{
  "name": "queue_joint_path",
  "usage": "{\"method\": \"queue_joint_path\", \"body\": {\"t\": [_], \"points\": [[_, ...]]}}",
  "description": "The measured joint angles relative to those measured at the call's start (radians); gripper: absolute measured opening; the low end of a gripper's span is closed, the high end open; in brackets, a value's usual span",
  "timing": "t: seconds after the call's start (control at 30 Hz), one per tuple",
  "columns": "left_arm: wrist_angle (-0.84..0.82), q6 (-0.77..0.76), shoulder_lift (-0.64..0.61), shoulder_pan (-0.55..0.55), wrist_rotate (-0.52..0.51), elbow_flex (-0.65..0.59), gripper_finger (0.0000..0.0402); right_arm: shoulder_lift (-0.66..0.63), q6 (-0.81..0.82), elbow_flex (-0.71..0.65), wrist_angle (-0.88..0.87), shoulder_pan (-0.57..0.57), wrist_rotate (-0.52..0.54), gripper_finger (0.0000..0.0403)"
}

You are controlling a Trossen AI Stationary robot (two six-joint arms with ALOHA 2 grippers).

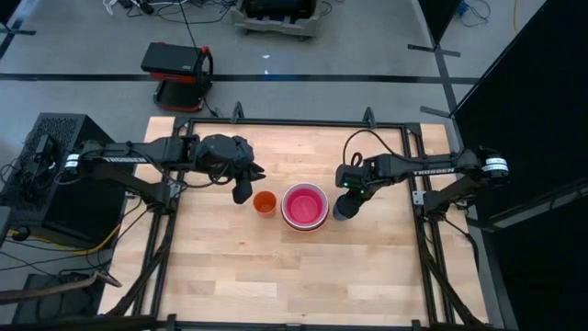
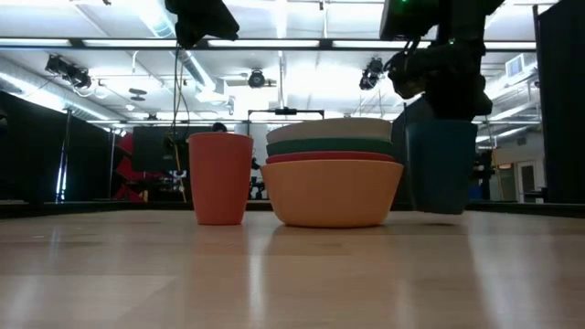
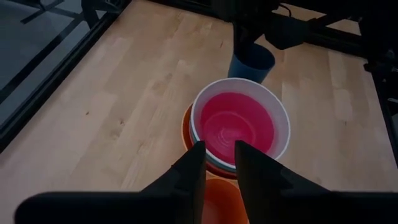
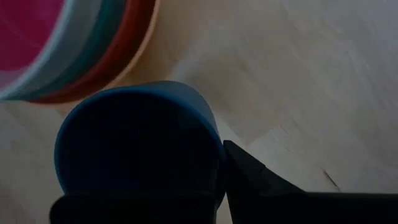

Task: Nest bowls inside each other
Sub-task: Put the blue cup to the right side of the stacked bowls, then return to Home Position

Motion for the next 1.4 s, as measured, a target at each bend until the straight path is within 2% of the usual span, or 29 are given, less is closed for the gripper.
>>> {"method": "queue_joint_path", "body": {"t": [0.13,0.77,0.97,1.1,1.4], "points": [[0.000,0.000,0.000,0.000,-0.002,0.000,0.0066,0.006,-0.013,0.000,-0.007,0.000,-0.001,0.0002],[0.000,0.000,0.000,0.000,-0.029,0.000,0.0068,0.007,-0.046,0.000,0.013,0.000,-0.007,0.0097],[0.001,0.034,0.000,0.000,-0.030,0.000,0.0067,-0.020,-0.065,0.000,0.048,-0.001,-0.091,0.0136],[0.013,0.052,0.000,0.000,-0.030,0.000,0.0066,-0.084,-0.028,0.000,0.074,-0.004,-0.104,0.0156],[0.189,0.061,-0.003,0.016,-0.020,0.000,0.0034,-0.228,-0.106,0.000,0.330,-0.067,-0.052,0.0104]]}}
